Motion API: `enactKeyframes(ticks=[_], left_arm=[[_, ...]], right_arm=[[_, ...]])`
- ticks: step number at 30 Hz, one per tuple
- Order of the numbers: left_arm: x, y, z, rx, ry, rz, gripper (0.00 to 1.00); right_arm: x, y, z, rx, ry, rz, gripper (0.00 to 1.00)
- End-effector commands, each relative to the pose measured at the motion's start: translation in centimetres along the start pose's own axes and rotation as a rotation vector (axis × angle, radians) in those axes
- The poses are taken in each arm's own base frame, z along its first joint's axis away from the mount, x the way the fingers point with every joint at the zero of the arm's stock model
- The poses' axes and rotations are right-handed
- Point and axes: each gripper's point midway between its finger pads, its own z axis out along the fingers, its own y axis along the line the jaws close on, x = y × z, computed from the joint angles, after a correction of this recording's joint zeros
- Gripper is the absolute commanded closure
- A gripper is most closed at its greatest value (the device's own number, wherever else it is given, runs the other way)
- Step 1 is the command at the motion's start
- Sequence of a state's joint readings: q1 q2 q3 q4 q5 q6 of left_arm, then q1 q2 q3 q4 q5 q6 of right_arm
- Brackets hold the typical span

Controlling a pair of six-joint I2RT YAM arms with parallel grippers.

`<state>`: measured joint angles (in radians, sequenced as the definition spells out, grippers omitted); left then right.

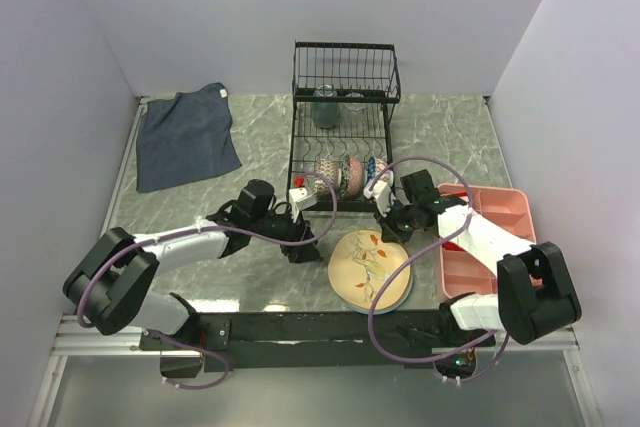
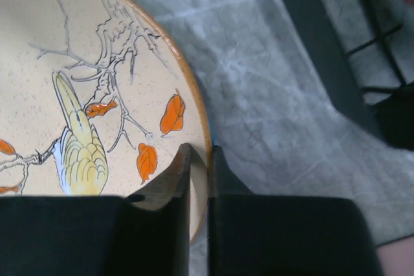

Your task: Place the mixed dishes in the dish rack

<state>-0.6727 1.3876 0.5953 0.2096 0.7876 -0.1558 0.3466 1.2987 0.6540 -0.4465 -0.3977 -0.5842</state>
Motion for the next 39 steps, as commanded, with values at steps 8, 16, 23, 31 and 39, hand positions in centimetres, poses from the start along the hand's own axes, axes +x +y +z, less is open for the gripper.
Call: enactKeyframes(ticks=[8,16,23,31,39], left_arm=[[-1.5,-1.1,1.5,0.040,-0.043,-0.006,0.28],[-0.9,-0.4,3.9,0.057,0.014,-0.063,0.38],[-0.9,-1.1,5.6,0.127,0.048,-0.074,0.59],[-1.1,-1.8,7.6,0.186,0.086,-0.066,0.82],[-1.4,-2.1,6.4,0.158,0.088,0.024,0.98]], right_arm=[[-2.7,-1.5,-1.9,0.050,-0.024,-0.108,1.00],[-4.4,-0.3,-3.7,0.050,-0.124,-0.122,1.00],[-4.5,-0.1,-4.2,0.063,-0.145,-0.136,1.00],[-4.8,0.0,-4.5,0.062,-0.163,-0.139,1.00],[-3.9,1.7,-5.1,-0.055,-0.145,-0.115,0.54]])
